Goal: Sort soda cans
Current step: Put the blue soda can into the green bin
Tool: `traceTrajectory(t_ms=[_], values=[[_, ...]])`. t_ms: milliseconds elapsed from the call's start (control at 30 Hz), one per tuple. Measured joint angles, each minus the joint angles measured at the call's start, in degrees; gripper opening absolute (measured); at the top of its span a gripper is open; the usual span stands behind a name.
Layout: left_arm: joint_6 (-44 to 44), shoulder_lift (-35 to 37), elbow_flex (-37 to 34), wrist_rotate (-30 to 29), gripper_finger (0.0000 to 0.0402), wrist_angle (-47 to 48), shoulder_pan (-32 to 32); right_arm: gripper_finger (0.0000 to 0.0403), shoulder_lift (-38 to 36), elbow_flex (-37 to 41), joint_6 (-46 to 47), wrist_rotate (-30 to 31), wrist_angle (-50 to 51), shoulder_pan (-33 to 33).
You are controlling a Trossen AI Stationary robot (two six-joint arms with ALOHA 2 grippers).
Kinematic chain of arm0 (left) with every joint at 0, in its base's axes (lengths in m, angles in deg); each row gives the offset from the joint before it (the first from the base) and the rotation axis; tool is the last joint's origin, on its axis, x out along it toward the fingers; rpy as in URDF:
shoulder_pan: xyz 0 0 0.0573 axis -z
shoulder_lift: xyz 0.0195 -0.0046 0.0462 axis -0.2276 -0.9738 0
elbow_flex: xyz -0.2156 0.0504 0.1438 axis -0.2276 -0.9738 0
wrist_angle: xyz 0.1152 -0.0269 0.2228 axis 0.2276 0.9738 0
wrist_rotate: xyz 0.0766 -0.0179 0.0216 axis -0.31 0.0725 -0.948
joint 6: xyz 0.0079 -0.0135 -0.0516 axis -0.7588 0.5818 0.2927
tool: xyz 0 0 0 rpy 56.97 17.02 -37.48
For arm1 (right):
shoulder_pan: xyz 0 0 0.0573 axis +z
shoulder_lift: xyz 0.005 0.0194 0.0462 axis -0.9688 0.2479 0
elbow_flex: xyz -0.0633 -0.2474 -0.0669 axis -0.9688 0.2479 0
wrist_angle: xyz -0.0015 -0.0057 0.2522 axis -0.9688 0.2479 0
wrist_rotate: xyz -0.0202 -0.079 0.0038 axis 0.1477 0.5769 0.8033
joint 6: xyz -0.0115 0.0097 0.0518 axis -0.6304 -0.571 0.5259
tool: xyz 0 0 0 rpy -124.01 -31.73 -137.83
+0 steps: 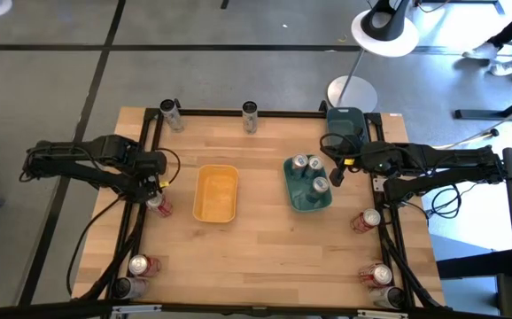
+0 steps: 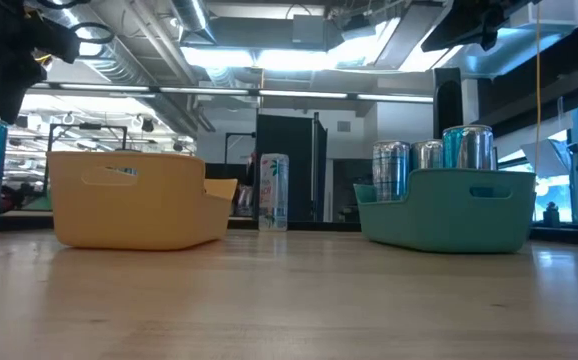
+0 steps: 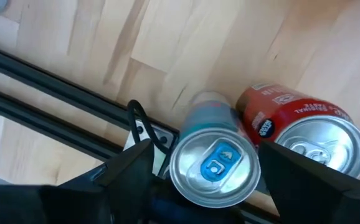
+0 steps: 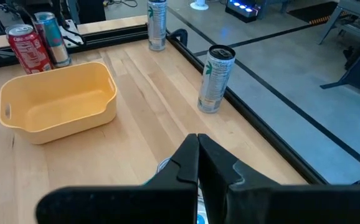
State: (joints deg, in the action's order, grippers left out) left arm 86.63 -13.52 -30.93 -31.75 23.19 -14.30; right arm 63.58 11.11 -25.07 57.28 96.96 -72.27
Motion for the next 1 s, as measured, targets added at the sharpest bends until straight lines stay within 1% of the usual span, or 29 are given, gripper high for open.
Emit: traceTrajectory(t_ms=[233,367,500,700,1000], values=[[0.0,0.0,-0.1,1.2,0.0278,-0.1,0.0,0.0005,0.0,0.0,0.0,-0.7,0.0,0.0],[0.1,0.0,-1.2,2.1,0.0278,-0.1,0.0,0.0005,0.0,0.0,0.0,-1.4,0.0,0.0],[0.2,0.0,-3.6,4.2,0.0279,0.0,0.0,0.0005,0.0,0.0,0.0,-1.5,0.0,0.0],[-1.4,0.1,-7.1,3.4,0.0278,-0.2,0.0,0.0005,0.0,0.0,0.0,-1.5,-0.1,0.0],[-4.0,0.0,-7.7,2.7,0.0279,-1.0,0.0,0.0005,0.0,0.0,0.3,-1.5,-0.1,0.0]])
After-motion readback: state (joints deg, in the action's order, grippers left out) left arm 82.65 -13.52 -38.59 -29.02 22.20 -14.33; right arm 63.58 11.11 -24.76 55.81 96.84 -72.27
